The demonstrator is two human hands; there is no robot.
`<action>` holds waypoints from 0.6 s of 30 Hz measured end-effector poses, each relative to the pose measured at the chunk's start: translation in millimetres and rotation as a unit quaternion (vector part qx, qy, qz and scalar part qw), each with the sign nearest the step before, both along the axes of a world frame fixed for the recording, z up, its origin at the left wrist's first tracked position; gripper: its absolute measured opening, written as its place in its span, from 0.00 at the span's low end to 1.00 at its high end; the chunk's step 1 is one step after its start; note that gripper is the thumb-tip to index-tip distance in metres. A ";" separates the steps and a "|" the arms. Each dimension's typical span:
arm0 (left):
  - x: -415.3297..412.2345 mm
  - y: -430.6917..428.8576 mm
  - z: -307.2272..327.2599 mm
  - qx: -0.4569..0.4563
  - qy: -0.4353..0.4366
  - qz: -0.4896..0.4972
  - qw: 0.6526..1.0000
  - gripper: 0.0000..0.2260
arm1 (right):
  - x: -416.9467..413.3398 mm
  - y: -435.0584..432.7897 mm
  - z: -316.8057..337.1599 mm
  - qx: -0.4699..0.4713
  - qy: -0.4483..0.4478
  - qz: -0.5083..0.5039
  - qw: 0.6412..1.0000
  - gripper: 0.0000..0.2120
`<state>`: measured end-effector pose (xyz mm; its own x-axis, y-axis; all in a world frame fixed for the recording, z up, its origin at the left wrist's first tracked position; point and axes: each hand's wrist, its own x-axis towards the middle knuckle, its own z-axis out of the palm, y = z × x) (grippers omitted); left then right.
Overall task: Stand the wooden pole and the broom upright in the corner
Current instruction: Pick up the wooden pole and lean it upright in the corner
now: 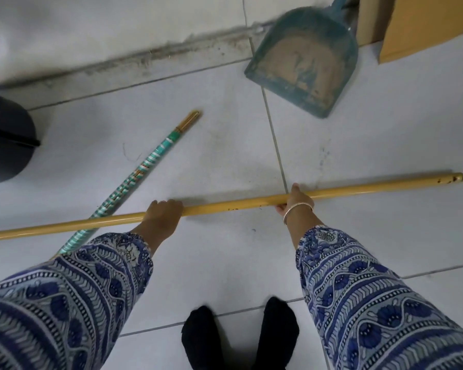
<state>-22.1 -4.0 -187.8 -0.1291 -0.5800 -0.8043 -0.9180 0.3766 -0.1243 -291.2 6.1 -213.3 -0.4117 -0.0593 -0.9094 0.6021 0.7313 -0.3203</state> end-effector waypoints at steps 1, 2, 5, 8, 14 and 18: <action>4.1 0.5 -1.6 0.000 0.008 0.019 1.000 0.13 | 0.3 0.7 -1.4 -0.017 -0.017 -0.005 1.000 0.24; 6.8 1.0 -0.5 0.005 0.023 0.040 0.999 0.12 | 0.1 0.6 -0.4 -0.026 -0.026 0.001 0.999 0.22; 13.1 0.7 13.8 0.005 0.071 0.081 0.994 0.09 | 0.9 -3.4 16.9 -0.021 -0.014 -0.058 0.998 0.21; 18.2 -4.6 48.1 -0.010 0.112 0.119 0.986 0.06 | 1.3 -16.4 59.7 -0.038 -0.006 -0.080 0.996 0.20; -10.9 -41.3 185.1 -0.004 0.188 0.215 0.958 0.11 | -19.1 -62.1 193.8 -0.079 0.046 -0.054 0.994 0.21; -32.1 -53.8 277.3 -0.036 0.242 0.225 0.943 0.13 | -40.0 -91.6 303.5 -0.119 0.074 -0.042 0.989 0.21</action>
